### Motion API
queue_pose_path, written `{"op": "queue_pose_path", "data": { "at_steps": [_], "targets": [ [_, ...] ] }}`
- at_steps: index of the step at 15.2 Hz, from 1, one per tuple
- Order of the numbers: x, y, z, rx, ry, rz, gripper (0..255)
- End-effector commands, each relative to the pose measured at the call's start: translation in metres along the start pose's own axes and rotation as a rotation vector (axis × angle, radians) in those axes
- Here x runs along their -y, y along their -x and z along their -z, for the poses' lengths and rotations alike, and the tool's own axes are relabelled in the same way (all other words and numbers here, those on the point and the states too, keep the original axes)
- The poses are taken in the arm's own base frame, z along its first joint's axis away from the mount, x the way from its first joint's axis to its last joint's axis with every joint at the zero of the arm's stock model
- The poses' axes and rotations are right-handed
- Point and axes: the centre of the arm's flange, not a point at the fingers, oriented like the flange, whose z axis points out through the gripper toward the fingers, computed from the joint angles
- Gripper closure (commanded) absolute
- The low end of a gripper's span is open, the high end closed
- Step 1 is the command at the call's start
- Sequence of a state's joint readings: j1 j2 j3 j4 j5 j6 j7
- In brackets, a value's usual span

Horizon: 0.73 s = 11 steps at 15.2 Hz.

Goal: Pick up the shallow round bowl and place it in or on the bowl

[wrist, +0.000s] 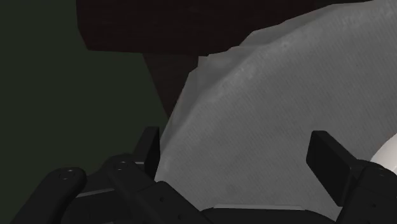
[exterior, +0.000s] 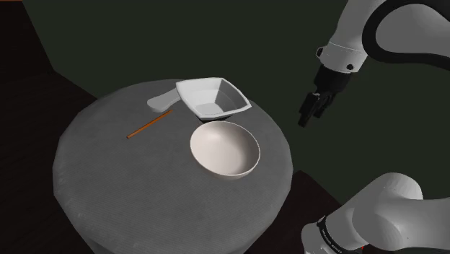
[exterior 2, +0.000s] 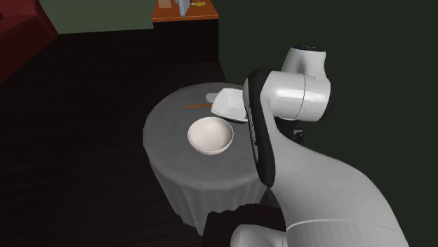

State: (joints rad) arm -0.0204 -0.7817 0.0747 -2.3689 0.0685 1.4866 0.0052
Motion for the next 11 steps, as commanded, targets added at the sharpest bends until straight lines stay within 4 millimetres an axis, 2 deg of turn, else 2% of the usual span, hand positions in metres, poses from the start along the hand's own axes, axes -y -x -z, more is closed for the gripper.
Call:
{"op": "queue_pose_path", "data": {
  "at_steps": [1,11],
  "targets": [
    [0.000,0.000,0.000,0.000,0.000,0.000,0],
    [0.094,-0.078,-0.010,-0.016,-0.065,0.143,0]
  ]
}}
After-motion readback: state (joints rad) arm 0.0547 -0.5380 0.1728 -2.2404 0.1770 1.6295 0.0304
